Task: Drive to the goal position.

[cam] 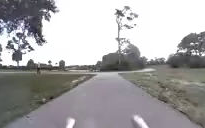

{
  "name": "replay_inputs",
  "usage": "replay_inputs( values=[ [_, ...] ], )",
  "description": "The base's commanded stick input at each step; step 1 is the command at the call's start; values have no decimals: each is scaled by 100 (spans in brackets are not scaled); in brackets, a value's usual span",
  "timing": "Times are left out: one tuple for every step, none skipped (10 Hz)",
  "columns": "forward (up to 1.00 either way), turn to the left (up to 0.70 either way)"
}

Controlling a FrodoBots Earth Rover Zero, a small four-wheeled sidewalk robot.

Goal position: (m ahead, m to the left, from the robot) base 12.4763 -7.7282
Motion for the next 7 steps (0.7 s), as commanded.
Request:
replay_inputs(
  values=[
    [85, 0],
    [85, 0],
    [85, 0],
    [85, 0],
    [85, 0],
    [85, 0],
    [85, 0]
  ],
)
